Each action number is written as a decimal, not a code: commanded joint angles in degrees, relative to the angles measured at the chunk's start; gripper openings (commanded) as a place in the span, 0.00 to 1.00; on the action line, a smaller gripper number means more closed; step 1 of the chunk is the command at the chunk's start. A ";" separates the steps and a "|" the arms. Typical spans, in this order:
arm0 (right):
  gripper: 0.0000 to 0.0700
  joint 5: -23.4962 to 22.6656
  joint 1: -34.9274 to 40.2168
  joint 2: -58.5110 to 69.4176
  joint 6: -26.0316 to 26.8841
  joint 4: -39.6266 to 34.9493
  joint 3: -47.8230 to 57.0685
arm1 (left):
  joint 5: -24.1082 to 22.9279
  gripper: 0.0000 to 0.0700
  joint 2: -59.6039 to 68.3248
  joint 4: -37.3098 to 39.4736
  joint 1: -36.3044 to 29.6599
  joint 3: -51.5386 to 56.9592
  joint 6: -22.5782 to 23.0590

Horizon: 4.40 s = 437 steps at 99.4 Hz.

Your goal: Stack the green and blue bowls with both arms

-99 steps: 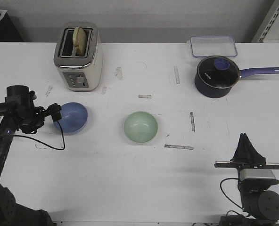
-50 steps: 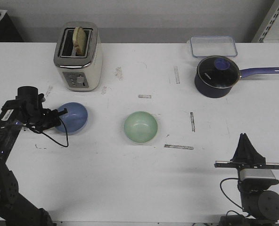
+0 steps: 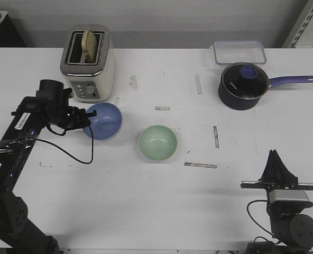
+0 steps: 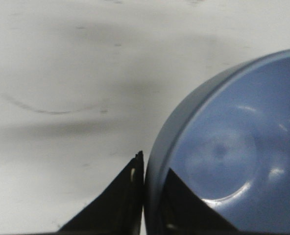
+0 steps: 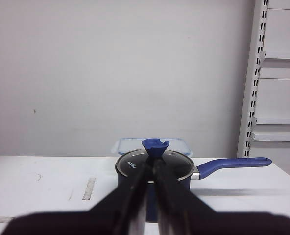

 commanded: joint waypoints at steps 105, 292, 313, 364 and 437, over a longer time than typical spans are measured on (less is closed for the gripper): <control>0.02 0.02 0.04 -0.07 -0.26 0.70 0.37 | 6.56 0.65 4.13 11.65 -23.34 1.40 0.22; 0.02 0.02 0.04 -0.07 -0.26 0.70 0.37 | -18.91 0.00 -79.67 49.44 -2.05 -67.04 3.72; 0.02 0.02 0.04 -0.07 -0.26 0.70 0.37 | -18.91 0.00 -85.57 49.42 -2.05 -67.04 3.76; 0.02 0.02 0.04 -0.07 -0.26 0.70 0.37 | -21.68 0.00 -98.01 50.05 -0.17 -82.88 9.66; 0.02 0.02 0.04 -0.04 -0.26 0.72 0.37 | -21.46 0.00 -98.01 54.90 1.42 -87.84 9.55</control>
